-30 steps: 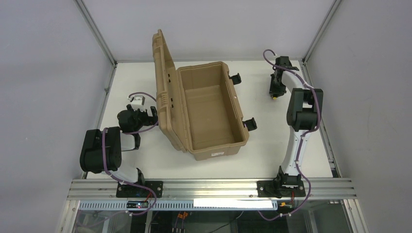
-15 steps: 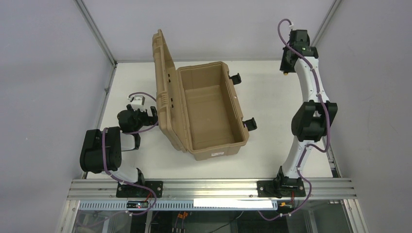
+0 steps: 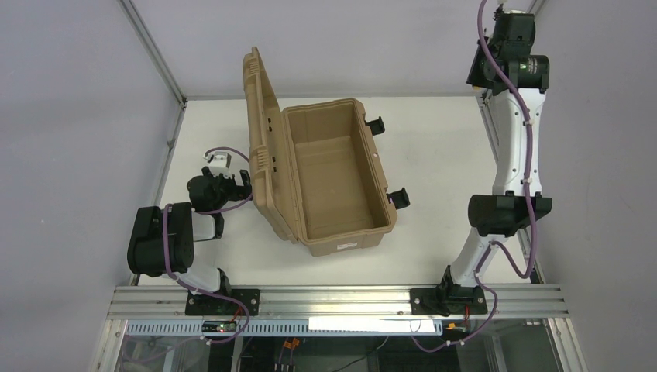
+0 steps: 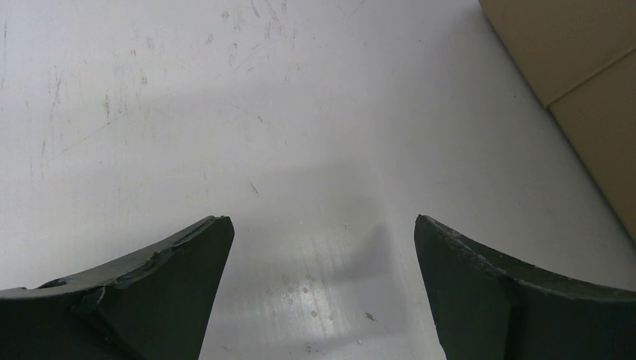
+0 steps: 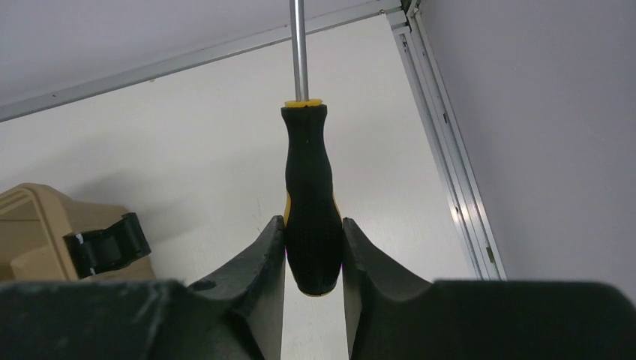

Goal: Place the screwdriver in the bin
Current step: Pick up the screwdriver from the center of the board.

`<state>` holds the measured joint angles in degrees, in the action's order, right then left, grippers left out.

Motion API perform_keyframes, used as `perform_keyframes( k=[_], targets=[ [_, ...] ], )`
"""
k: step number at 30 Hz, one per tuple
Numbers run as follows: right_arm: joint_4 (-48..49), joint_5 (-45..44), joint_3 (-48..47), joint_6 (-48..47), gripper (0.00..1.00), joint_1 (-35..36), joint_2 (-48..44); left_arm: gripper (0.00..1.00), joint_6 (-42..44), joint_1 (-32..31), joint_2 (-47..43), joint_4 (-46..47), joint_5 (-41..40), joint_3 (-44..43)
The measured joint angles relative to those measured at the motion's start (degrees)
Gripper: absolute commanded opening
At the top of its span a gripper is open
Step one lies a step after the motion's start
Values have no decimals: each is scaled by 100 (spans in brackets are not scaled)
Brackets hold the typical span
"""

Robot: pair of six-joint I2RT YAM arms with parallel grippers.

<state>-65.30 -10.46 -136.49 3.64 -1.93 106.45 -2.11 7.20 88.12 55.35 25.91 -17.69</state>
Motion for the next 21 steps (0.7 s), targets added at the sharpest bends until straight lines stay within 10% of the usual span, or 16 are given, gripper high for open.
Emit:
perform_keyframes(
  k=[21],
  targets=[
    [-922,-1462,-190,675,0,2927,-348,99,0,0,0,0,2,0]
  ],
)
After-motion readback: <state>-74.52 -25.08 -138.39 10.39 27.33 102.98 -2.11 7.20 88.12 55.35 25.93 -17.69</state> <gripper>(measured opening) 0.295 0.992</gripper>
